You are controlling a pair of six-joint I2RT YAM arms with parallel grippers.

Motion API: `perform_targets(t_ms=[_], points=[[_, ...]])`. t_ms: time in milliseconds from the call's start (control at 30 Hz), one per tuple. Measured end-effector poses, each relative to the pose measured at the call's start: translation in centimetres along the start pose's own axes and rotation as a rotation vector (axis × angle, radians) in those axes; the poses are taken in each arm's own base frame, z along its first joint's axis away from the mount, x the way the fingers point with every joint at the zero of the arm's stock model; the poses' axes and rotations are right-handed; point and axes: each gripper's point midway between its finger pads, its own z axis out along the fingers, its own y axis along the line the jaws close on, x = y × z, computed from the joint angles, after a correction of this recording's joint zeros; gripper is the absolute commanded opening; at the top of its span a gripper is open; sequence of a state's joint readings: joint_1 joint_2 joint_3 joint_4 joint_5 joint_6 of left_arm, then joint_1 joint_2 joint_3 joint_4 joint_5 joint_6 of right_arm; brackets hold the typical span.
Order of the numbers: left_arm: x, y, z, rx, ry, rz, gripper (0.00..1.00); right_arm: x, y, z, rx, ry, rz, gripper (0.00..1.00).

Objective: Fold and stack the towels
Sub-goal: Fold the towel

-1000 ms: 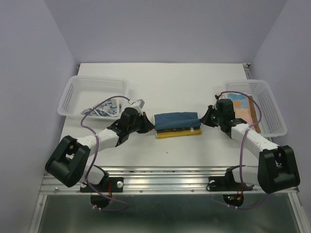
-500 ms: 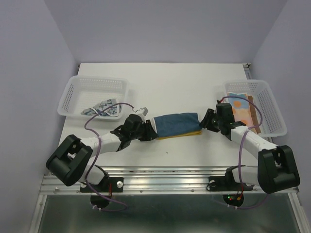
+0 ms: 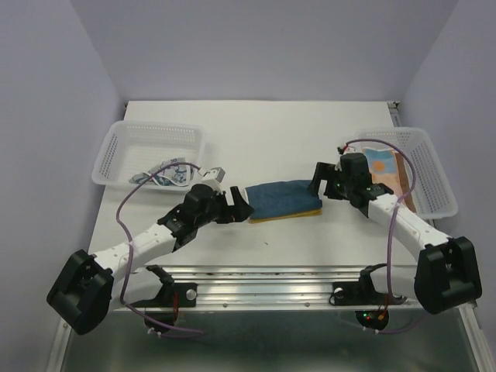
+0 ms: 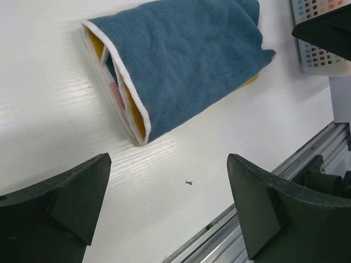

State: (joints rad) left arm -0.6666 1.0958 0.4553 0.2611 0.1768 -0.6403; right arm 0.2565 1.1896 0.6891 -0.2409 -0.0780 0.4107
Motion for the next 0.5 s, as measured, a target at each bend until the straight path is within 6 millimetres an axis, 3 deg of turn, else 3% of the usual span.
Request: perform_targets(t_ms=[133, 267, 367, 500], points=[[-0.2, 1.0, -0.5, -0.055, -0.018, 0.001, 0.99, -1.7, 1.9, 0.6, 0.028, -0.003, -0.121, 1.00], [-0.2, 1.7, -0.8, -0.093, -0.022, -0.001, 0.99, -2.5, 4.2, 0.6, 0.031, -0.030, -0.132, 1.00], [-0.3, 2.0, -0.8, -0.116, -0.027, -0.001, 0.99, -1.5, 4.6, -0.3, 0.019, -0.053, -0.033, 1.00], [-0.5, 2.4, -0.9, -0.141, -0.034, -0.001, 0.99, 1.5, 3.8, -1.7, 0.008, -0.051, 0.130, 1.00]])
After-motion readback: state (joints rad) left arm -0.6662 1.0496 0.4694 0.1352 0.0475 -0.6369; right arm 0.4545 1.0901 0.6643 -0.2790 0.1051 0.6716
